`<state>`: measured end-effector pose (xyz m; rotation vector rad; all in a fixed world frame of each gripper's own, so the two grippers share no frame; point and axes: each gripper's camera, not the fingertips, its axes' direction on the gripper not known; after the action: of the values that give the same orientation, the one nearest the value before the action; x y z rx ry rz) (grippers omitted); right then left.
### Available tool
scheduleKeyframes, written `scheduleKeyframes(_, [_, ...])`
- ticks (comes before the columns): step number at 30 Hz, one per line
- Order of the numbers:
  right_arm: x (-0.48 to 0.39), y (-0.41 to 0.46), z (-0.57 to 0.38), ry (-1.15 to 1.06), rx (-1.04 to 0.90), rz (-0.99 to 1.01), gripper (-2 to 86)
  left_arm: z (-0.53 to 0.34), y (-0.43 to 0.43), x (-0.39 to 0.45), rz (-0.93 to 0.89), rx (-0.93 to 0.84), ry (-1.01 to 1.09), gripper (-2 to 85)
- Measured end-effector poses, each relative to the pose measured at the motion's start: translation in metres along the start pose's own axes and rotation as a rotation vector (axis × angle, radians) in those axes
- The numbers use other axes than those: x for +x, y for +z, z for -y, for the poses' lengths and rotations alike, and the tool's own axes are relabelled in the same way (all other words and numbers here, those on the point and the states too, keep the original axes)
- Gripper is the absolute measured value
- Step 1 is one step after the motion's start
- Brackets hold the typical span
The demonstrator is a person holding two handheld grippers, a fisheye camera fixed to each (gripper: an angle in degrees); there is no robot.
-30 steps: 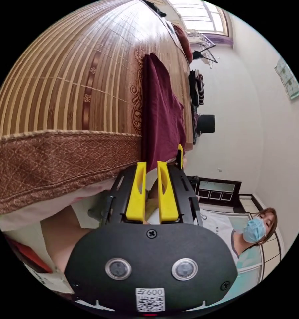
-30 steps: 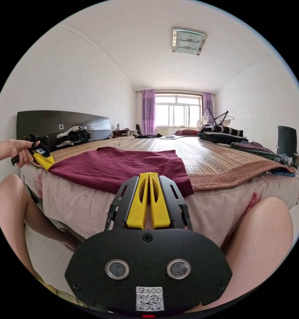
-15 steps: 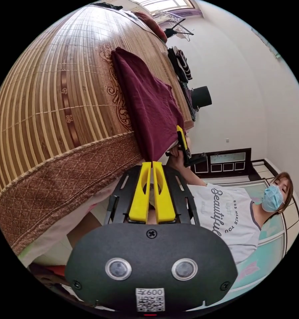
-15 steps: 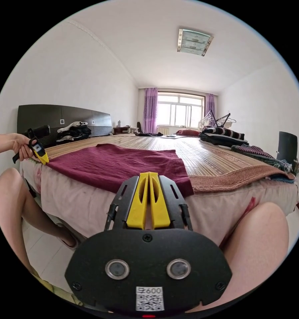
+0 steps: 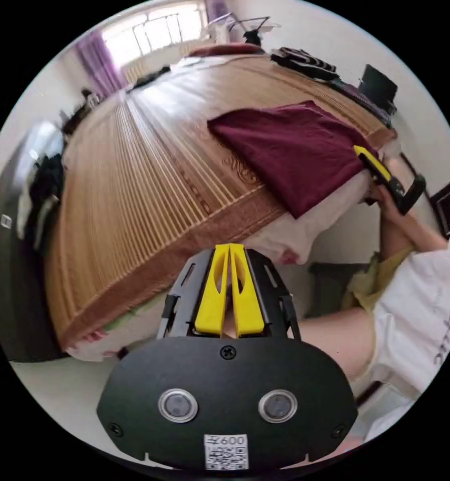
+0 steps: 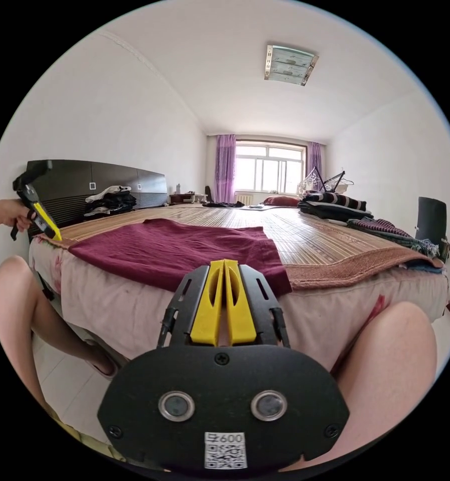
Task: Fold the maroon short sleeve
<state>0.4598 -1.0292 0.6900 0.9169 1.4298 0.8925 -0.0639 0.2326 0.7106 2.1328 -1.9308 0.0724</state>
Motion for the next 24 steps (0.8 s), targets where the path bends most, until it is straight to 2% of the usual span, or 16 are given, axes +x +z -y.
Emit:
scheduleKeyframes(1, [0.002,-0.001,0.0,0.001,0.0,0.0,-0.8,-0.006,-0.02,0.048,0.189,0.103,0.1,6.4])
scheduleKeyframes(3, [0.004,-0.001,0.0,0.001,-0.001,0.0,-0.8,-0.017,-0.033,0.125,0.443,0.223,0.26,11.3])
scheduleKeyframes(7, [0.013,-0.003,0.002,0.01,-0.007,0.005,-0.8,-0.035,-0.032,0.261,0.489,0.381,0.488,12.2])
scheduleKeyframes(9, [0.017,-0.004,0.003,0.009,-0.01,0.006,-0.8,-0.045,-0.012,0.318,0.633,0.401,0.632,11.9])
scheduleKeyframes(12, [0.024,-0.004,0.007,0.005,-0.021,0.006,-0.8,-0.047,0.023,0.383,0.751,0.343,0.804,10.6])
scheduleKeyframes(15, [0.029,-0.005,0.013,-0.035,-0.039,-0.01,-0.8,-0.042,0.053,0.416,0.828,0.255,0.891,9.0])
scheduleKeyframes(19, [0.016,-0.012,0.013,-0.286,-0.017,-0.116,-0.8,-0.046,0.083,0.433,0.87,0.192,0.95,4.9])
scheduleKeyframes(22, [0.034,-0.02,0.016,-0.259,-0.018,-0.121,-0.8,-0.066,0.095,0.445,0.927,0.257,1.009,4.1])
scheduleKeyframes(24, [0.054,-0.025,0.022,-0.188,-0.018,-0.222,-0.8,-0.077,0.109,0.46,1.002,0.267,1.037,3.7])
